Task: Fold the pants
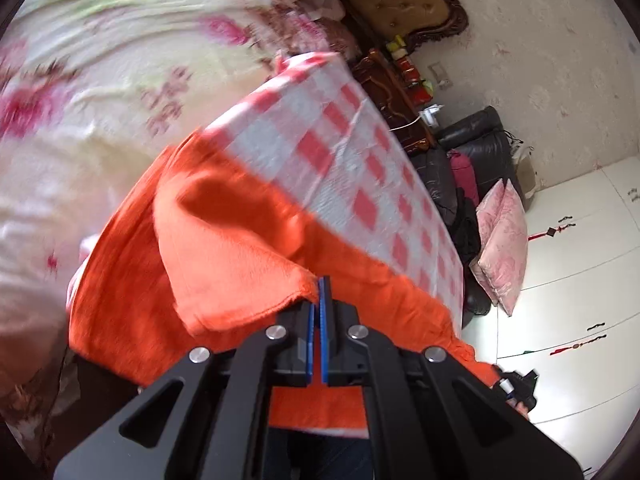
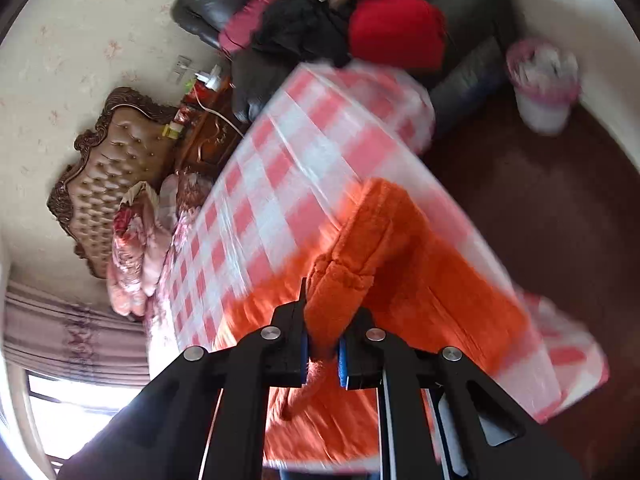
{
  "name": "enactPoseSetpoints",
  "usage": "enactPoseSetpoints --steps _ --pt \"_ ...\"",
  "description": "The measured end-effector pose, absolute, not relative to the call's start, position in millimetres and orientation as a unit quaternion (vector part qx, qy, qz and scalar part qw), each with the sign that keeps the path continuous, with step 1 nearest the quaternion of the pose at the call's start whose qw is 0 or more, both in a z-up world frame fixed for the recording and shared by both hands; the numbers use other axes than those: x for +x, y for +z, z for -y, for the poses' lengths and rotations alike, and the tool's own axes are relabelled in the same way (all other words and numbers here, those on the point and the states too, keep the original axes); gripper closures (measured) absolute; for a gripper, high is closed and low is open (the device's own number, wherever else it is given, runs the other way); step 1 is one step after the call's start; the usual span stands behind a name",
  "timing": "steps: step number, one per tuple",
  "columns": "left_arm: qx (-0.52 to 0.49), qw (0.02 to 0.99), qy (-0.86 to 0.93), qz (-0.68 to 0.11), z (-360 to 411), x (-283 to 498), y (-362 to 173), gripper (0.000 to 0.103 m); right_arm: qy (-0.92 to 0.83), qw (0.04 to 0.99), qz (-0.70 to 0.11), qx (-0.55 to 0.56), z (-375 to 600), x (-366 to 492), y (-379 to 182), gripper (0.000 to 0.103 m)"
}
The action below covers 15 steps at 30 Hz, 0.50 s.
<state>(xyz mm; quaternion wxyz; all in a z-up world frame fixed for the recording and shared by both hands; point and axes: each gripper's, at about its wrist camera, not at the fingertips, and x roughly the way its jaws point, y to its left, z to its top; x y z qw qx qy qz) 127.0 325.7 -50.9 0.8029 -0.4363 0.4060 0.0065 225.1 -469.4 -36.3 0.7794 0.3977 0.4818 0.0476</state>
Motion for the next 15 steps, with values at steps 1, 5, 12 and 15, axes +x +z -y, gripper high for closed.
enactPoseSetpoints --steps 1,5,12,15 --pt "-0.428 0.810 0.007 -0.400 -324 137 -39 0.102 0.063 0.799 -0.453 0.390 465 236 -19 0.091" --pt "-0.395 0.835 0.013 -0.383 -324 200 6 0.102 0.081 0.895 -0.360 0.249 428 289 39 0.092" --pt "-0.410 0.807 0.030 -0.424 -340 295 -16 0.102 0.070 0.881 -0.406 0.233 426 377 -22 0.092" --pt "-0.432 0.787 0.034 -0.439 -345 311 -43 0.102 0.072 0.887 -0.389 0.237 432 389 -59 0.092"
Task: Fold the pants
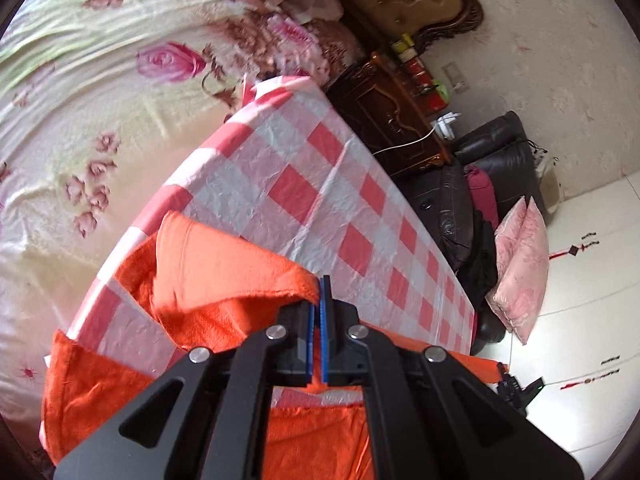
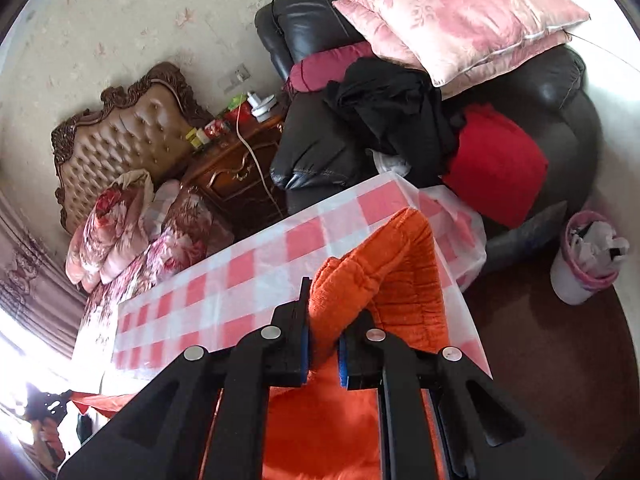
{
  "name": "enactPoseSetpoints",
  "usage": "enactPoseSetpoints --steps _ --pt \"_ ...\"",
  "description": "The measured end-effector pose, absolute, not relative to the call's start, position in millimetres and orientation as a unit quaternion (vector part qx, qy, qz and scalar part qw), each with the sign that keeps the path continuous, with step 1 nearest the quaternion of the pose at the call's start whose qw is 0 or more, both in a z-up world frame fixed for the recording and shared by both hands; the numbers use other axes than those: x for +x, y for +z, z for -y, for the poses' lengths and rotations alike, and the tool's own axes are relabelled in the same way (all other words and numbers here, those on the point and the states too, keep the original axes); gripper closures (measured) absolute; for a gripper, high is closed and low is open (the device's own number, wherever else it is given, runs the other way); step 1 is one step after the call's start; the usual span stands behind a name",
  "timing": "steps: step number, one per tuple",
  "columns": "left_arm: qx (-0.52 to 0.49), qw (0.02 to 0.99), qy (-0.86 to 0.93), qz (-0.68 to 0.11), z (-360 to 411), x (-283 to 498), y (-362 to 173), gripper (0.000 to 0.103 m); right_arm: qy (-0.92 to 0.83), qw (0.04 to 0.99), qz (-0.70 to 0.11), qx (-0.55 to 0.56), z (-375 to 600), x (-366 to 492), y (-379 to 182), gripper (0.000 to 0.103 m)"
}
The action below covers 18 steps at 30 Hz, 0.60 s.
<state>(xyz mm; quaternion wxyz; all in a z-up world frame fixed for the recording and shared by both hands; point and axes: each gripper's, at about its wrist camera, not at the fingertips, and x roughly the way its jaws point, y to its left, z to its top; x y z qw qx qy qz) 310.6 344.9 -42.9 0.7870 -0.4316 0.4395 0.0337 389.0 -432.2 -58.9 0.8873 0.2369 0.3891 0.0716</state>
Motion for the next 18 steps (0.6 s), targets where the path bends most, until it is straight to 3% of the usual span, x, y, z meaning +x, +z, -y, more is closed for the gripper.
enactPoseSetpoints --steps 8,13,18 --pt "-0.424 0.782 0.040 -0.456 -340 328 -73 0.102 0.085 0.890 -0.347 0.284 440 395 -121 0.092" --pt "-0.419 0.796 0.025 -0.436 -338 318 -47 0.102 0.097 0.908 -0.343 0.222 430 382 -85 0.092" --pt "-0.399 0.820 -0.006 -0.409 -338 269 -8 0.102 0.137 0.906 -0.328 0.231 435 333 -47 0.091"
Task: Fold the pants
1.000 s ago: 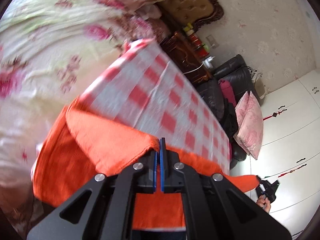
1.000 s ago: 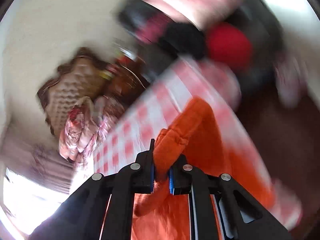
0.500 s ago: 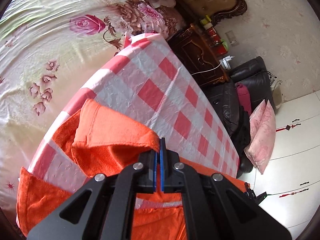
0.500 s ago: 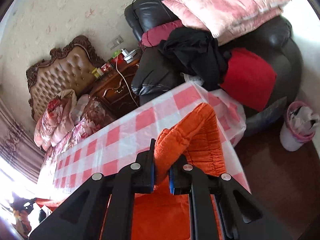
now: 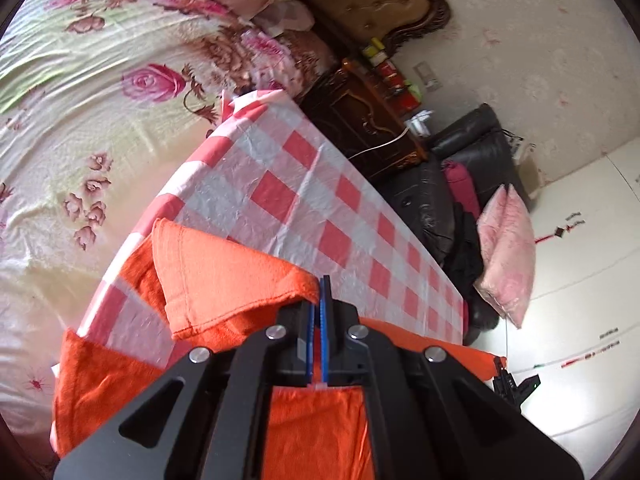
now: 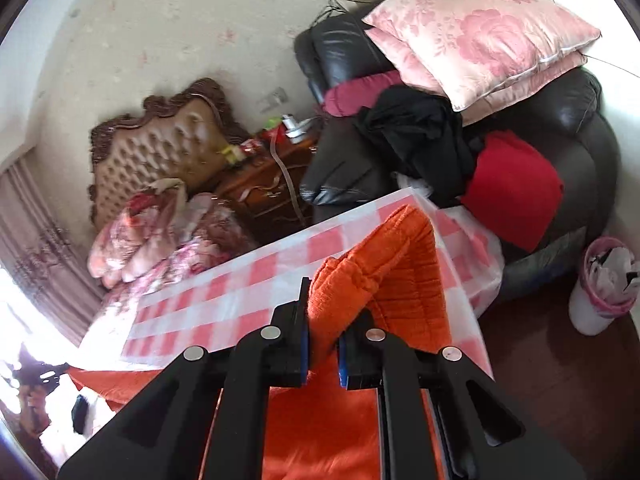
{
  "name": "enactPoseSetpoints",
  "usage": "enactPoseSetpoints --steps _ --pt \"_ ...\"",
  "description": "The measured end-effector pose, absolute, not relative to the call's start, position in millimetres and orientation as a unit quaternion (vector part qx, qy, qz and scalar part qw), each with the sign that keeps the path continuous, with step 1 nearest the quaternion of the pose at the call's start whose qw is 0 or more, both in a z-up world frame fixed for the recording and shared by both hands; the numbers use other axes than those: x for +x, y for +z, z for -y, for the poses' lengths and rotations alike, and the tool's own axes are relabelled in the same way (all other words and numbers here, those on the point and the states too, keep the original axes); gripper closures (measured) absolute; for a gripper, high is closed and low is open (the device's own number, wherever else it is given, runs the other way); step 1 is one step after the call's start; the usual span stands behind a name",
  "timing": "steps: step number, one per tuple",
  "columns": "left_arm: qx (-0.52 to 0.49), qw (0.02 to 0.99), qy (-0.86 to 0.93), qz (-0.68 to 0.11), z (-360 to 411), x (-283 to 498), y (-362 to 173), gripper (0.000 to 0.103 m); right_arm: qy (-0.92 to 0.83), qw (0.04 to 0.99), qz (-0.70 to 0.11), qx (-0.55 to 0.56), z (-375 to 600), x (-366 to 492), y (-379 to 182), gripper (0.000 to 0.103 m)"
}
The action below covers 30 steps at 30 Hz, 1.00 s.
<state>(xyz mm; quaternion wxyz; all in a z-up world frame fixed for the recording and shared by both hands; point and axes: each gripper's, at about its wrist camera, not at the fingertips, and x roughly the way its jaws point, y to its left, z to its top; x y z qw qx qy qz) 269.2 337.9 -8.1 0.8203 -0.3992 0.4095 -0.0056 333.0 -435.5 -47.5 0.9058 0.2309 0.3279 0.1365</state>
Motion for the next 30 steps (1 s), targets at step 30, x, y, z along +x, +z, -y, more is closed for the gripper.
enactPoseSetpoints --steps 30 --pt "-0.458 0.804 -0.004 -0.379 -318 21 -138 0.082 0.031 0.847 -0.489 0.206 457 108 -126 0.092"
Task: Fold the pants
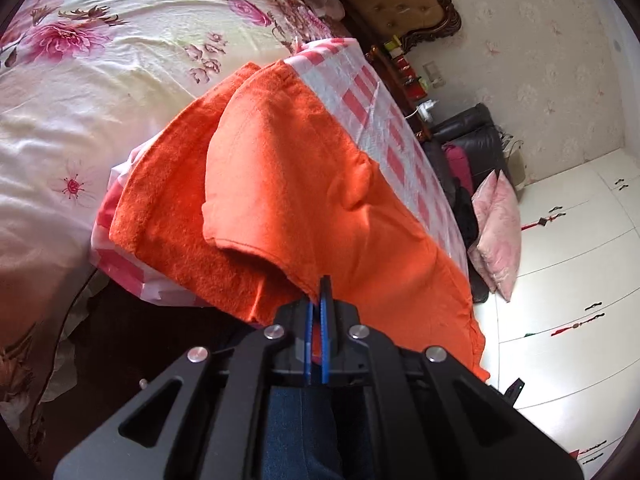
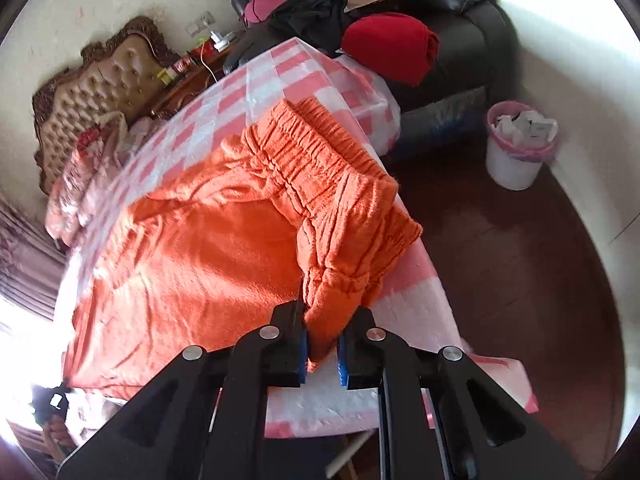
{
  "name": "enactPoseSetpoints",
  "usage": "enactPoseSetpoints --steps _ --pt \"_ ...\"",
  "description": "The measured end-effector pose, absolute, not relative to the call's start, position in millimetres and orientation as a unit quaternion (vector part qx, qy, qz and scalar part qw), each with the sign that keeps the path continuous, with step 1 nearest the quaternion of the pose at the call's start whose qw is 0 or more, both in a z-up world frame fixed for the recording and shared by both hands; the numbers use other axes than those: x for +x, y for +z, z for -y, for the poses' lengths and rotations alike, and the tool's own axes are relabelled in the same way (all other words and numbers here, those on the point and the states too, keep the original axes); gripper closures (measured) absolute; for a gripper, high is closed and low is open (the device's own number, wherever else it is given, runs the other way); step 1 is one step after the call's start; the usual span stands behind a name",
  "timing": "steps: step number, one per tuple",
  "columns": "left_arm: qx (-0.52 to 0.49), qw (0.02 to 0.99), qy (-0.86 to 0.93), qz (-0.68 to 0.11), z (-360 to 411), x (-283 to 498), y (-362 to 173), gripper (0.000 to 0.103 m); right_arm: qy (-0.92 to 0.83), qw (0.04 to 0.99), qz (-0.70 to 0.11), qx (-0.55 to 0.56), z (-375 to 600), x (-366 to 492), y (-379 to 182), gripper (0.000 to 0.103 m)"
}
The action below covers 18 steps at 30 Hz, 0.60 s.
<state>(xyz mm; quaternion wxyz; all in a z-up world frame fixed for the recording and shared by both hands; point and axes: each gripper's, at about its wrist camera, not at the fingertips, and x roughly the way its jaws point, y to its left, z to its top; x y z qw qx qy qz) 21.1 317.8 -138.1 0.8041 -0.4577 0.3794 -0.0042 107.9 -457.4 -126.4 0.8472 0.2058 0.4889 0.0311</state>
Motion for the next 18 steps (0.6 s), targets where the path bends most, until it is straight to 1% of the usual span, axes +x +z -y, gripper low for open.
enactPoseSetpoints --steps 1,2,4,5,6,8,9,11,14,16,18 --pt "-0.463 0.805 0.005 -0.372 -322 19 -139 0.064 0.027 0.848 -0.491 0.199 457 110 -127 0.092" --pt "-0.486 0.799 0.014 -0.353 -332 14 -142 0.040 0.021 0.849 -0.493 0.191 455 111 -128 0.093" --pt "-0.536 0.778 0.014 -0.328 -349 9 -151 0.043 0.011 0.850 -0.497 0.176 449 112 -126 0.093" --pt "-0.564 0.762 0.010 -0.317 -359 8 -158 0.052 0.005 0.851 -0.499 0.166 447 113 -125 0.093" --pt "-0.575 0.754 0.005 -0.316 -364 9 -163 0.066 -0.003 0.853 -0.501 0.150 442 115 -124 0.092" --pt "-0.581 0.748 -0.002 -0.320 -370 12 -166 0.082 -0.012 0.854 -0.503 0.130 436 116 -124 0.092" --pt "-0.584 0.749 -0.007 -0.314 -372 13 -163 0.088 -0.018 0.855 -0.504 0.122 433 117 -123 0.092" --pt "-0.571 0.761 0.002 -0.307 -376 14 -150 0.097 -0.028 0.855 -0.506 0.110 430 118 -122 0.092" --pt "-0.502 0.806 0.046 -0.310 -374 9 -109 0.097 -0.037 0.863 -0.496 0.095 422 114 -111 0.092" --pt "-0.416 0.843 0.093 -0.329 -360 4 -84 0.097 -0.034 0.871 -0.484 0.075 412 110 -101 0.092" --pt "-0.386 0.837 0.135 -0.364 -354 3 -93 0.096 -0.036 0.871 -0.487 0.048 402 109 -102 0.092"
